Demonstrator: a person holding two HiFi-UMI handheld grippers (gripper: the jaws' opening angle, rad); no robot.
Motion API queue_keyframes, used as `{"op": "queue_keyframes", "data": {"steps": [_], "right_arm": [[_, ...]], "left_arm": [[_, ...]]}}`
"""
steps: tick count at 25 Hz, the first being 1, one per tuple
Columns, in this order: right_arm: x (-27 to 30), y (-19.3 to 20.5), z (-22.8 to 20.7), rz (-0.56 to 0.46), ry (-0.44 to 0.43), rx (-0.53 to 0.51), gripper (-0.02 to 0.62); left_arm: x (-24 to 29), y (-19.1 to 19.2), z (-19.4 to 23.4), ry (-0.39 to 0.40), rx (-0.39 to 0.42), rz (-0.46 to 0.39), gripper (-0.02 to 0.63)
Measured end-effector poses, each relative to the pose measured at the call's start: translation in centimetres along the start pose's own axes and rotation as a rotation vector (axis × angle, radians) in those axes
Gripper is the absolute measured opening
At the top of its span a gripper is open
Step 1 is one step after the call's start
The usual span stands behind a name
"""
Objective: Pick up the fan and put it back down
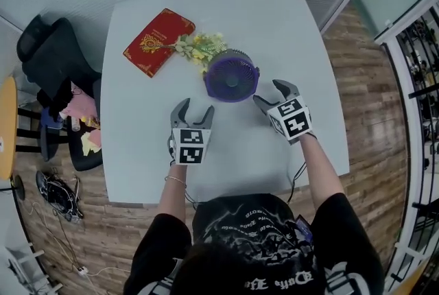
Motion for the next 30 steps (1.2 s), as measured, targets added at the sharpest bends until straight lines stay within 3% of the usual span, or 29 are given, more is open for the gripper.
{"op": "queue_keyframes", "data": {"steps": [15, 26, 30], "right_arm": [[5.5, 0.3, -1.9, 0.032, -0.039, 0.008, 0.313], [9.3, 0.6, -2.3, 0.047, -0.081, 0.016, 0.308], [10.2, 0.4, -2.6, 0.043, -0.092, 0.008, 0.305]], "left_arm": [[6.2, 1.0, 0.6, -0.009, -0.045, 0.046, 0.308], [9.2, 1.2, 1.3, -0.020, -0.093, 0.018, 0.305], [10.2, 0.7, 1.5, -0.035, -0.069, -0.026, 0.295]]}}
Point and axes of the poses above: the fingertips, and each gripper's own axes: x forward along the fingers, z to its left, y out of its underside, the point moved 8 cm from there along -x, backward along the fingers, and after that the axes turned 6 degrees about z, right-handed, at the moved point
